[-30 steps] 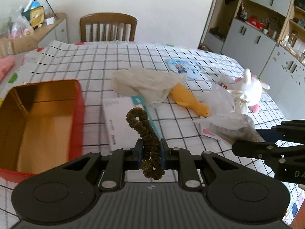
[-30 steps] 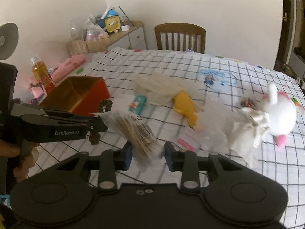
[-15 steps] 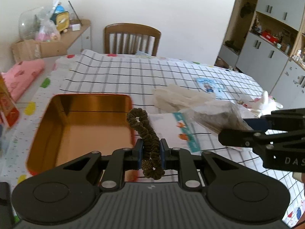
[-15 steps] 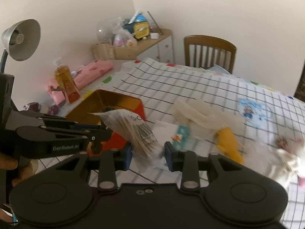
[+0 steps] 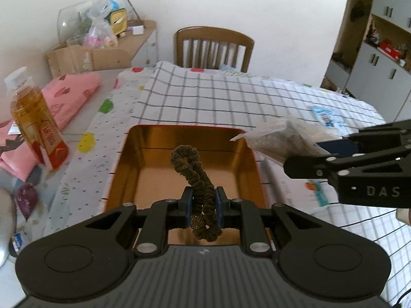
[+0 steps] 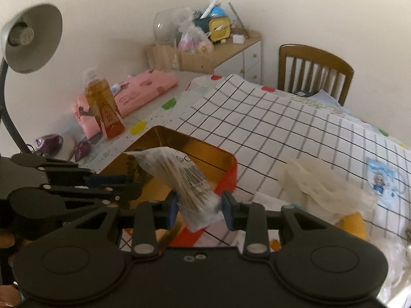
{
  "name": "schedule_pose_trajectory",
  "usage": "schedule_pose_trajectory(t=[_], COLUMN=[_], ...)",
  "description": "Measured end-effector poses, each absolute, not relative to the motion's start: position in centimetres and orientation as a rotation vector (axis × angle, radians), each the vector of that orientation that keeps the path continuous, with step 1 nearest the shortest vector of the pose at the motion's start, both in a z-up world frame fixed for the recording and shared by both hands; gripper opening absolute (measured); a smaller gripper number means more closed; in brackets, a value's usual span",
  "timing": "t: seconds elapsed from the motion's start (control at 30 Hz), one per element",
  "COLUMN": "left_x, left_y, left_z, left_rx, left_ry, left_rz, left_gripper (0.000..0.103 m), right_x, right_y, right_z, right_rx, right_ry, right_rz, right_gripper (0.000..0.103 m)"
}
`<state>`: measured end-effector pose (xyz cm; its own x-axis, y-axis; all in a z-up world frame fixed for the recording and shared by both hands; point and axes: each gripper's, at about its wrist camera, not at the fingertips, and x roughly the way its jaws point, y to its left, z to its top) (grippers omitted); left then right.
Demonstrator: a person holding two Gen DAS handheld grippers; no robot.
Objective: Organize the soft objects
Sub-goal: 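Carry the hair tie and swab bag into the tin box with both tools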
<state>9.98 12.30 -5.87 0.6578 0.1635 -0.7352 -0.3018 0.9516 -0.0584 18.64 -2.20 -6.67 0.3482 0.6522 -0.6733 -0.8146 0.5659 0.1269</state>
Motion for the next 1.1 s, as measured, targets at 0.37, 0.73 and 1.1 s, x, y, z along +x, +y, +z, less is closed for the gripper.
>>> schedule_pose_trajectory(t=[0.37,0.73,1.1], left_x=[11.4,12.7,13.4], left_y=[16.1,17.1,17.4], left_z=[-8.4,-10.6,-11.7], left_rx=[-0.234,-0.257,-0.291], left_ry=[0.909,0.990,1.028], left_rz=[0.302,0.295,0.294], left_gripper=[0.018,0.018,0.018], right_x=[20.5,21.7,22.4], right_y=[5.6,9.4,10.0], right_z=[-9.0,-12.3,-13.5], right_rx=[-0.398,-0.516,-0.532], right_ry=[0.791,0.845,0.879], right_rz=[0.981,0.972,0.967], right_gripper=[0.035,0.035,0.037])
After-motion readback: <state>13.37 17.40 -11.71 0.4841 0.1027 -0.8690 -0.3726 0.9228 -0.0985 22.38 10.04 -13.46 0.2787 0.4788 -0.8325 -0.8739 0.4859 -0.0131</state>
